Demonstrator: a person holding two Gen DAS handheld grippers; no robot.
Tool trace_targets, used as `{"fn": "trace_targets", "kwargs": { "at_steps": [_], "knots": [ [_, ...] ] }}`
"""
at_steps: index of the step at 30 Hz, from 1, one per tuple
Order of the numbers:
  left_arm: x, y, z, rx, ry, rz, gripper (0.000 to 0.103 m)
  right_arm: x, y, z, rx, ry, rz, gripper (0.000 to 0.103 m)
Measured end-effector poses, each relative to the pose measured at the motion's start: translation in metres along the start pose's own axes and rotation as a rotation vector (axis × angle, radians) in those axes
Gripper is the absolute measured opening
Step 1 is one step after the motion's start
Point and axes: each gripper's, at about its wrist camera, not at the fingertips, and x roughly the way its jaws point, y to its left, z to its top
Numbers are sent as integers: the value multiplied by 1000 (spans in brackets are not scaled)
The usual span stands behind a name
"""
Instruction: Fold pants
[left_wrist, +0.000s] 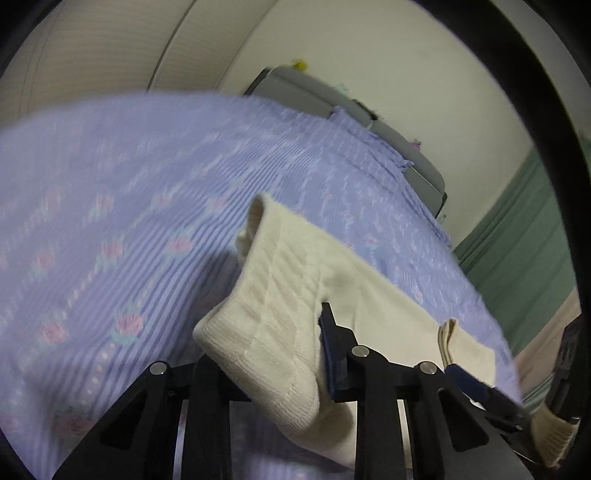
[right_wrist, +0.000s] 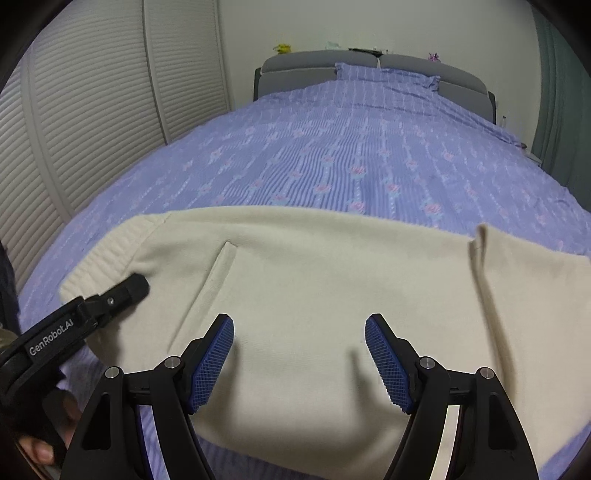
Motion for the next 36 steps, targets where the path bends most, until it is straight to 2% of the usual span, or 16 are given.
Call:
{"fn": "trace_targets", "kwargs": {
  "at_steps": [6, 10, 14, 20, 25, 30, 36],
  "knots": [
    [-27, -68, 14, 148, -52, 93, 25, -48, -49, 13, 28, -39, 12, 75],
    [-44, -131, 17, 276, -86, 154, 25, -83, -90, 21, 20, -68, -18, 75],
    [-53, -202, 19, 388, -122, 173, 24, -118, -133, 26, 19, -103, -27, 75],
    [-52, -296, 13, 483, -117, 139, 23, -161, -194, 23, 44, -150, -56, 75],
    [-38, -367, -10, 590, -66, 109, 23, -185, -253, 22, 85, -179, -95, 75],
    [-7, -431, -44, 691, 24, 65, 22, -198, -315, 8, 152, -189, -145, 75],
    [38, -496, -121, 840, 145, 56, 22, -191, -390, -21, 250, -141, -219, 75]
  ]
}}
